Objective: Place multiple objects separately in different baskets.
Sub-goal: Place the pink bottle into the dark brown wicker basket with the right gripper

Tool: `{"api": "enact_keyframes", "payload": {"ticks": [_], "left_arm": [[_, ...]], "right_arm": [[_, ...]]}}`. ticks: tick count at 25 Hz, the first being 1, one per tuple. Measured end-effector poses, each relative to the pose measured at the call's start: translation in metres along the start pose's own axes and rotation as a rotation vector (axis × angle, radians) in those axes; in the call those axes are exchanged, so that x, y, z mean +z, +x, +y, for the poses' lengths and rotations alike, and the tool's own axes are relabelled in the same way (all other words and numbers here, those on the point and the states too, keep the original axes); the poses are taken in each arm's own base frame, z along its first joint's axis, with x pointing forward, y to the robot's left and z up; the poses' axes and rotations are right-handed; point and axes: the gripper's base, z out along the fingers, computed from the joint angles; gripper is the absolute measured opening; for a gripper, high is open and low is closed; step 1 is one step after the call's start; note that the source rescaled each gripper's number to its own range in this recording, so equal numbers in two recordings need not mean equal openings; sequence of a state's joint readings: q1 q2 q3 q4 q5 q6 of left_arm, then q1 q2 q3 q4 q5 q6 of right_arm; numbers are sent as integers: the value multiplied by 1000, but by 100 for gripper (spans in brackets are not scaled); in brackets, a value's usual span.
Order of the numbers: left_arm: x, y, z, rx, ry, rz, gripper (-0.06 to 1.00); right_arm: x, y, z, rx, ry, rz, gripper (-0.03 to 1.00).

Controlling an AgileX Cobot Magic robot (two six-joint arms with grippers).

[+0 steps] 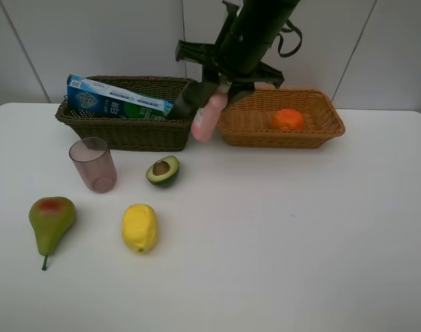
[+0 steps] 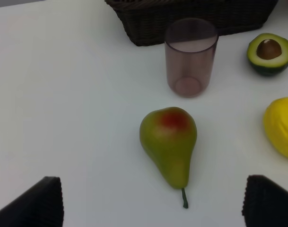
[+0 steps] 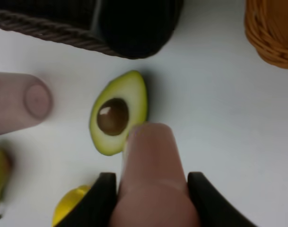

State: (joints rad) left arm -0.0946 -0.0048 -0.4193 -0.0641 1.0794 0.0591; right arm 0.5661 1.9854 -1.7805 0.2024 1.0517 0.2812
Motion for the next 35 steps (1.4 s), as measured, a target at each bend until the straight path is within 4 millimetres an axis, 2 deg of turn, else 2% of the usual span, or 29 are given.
{"api": "enact_keyframes", "payload": {"ticks": [11, 17, 21, 30, 35], "left_arm": [[0, 0, 0, 0, 0, 0, 100], [0, 0, 0, 0, 0, 0, 100], [0, 0, 0, 0, 0, 0, 100], [0, 0, 0, 0, 0, 0, 100], [0, 0, 0, 0, 0, 0, 100]], "right_arm": [[-29, -20, 19, -17, -113, -129, 0], [-28, -35, 23, -50, -161, -287, 0], [-8, -44, 22, -35, -173, -346, 0], [53, -58, 11, -7, -161, -417, 0], [70, -59, 5, -35, -124, -429, 0]]}}
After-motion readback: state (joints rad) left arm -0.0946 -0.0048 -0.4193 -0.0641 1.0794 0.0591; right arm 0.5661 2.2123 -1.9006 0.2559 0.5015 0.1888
